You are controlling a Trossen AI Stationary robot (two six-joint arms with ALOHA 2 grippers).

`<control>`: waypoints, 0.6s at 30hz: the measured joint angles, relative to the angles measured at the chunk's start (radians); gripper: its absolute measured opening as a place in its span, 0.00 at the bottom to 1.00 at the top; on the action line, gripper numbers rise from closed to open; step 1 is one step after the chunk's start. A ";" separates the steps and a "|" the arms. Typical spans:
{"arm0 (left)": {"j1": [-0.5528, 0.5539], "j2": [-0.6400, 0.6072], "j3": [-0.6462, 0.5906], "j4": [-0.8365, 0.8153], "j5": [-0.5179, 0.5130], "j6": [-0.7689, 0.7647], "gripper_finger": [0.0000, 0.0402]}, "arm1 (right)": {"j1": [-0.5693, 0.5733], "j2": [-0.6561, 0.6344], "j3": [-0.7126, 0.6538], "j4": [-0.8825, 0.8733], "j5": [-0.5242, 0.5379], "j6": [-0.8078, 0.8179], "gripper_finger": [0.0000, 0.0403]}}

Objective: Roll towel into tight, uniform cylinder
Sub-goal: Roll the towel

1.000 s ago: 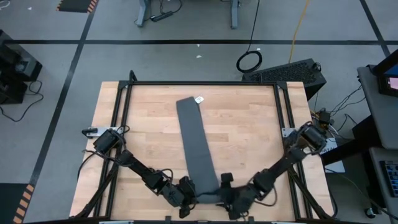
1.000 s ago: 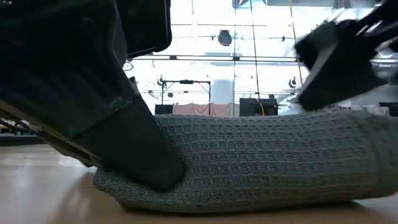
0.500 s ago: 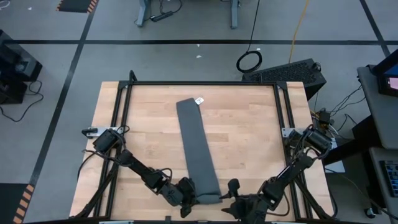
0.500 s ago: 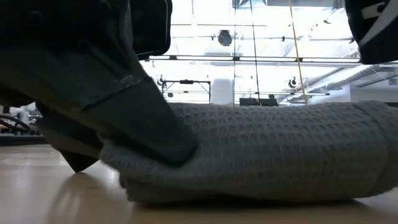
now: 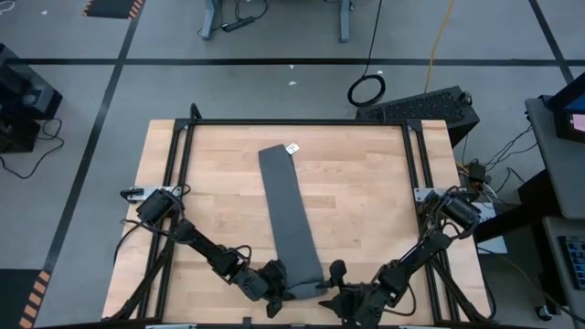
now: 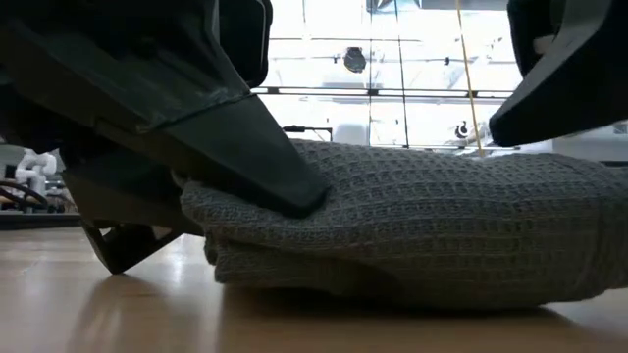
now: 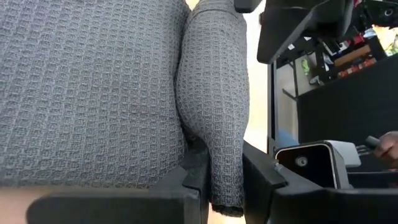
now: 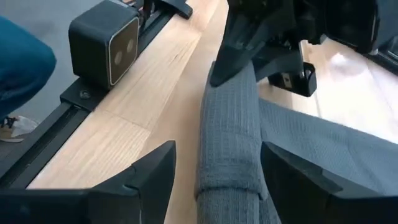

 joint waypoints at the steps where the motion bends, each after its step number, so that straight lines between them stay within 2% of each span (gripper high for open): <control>1: 0.000 0.000 0.000 0.001 0.000 0.000 0.16 | -0.003 0.000 0.000 -0.007 -0.002 0.015 0.56; 7: 0.002 0.000 0.000 0.003 0.005 -0.001 0.16 | -0.032 0.000 0.000 -0.040 -0.033 0.143 0.54; 11: 0.001 0.001 0.000 0.002 0.005 0.000 0.16 | -0.043 0.000 0.000 -0.048 -0.086 0.171 0.48; 18: 0.001 0.002 0.000 0.001 0.004 0.007 0.16 | -0.045 0.000 0.001 -0.069 -0.109 0.203 0.37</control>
